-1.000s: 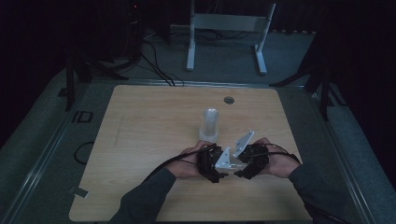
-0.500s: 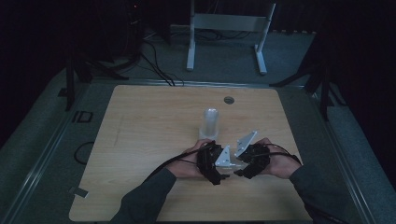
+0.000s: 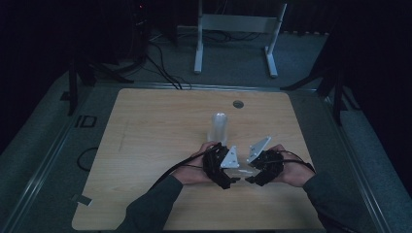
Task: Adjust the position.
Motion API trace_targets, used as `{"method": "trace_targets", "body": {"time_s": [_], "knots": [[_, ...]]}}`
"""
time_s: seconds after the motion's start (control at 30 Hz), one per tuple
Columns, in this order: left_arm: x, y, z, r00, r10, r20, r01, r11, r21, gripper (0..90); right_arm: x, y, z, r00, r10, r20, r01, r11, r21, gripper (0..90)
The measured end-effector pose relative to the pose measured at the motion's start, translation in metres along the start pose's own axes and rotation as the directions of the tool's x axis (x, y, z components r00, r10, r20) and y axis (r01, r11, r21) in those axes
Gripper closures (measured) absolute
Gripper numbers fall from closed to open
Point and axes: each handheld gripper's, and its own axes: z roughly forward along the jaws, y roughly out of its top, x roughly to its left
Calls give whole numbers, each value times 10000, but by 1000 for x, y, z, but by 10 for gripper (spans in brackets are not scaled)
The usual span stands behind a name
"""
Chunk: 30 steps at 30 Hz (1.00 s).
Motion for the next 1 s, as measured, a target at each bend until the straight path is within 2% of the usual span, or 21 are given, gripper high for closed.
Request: {"method": "trace_targets", "body": {"time_s": [0.2,0.3,0.53,0.7,1.0], "knots": [[2,-2,-2,9999,-104,-67,103,9998,-163,143,-2,-7,-2,9997,232,88,-232,9997,-88,417],[4,-3,-4,9999,-137,96,139,9995,-266,150,-3,-11,-3,9994,303,153,-301,9995,-131,417],[5,-4,-7,9996,-271,113,275,9989,-382,178,-6,-19,-3,9978,633,217,-630,9980,-109,417],[10,-5,-9,9974,-640,320,656,9966,-499,195,-8,-26,-4,9951,936,330,-930,9955,-187,417],[16,-10,-11,9931,-1134,312,1153,9908,-706,214,-11,-36,-4,9865,1520,613,-1499,9880,-372,417]]}}
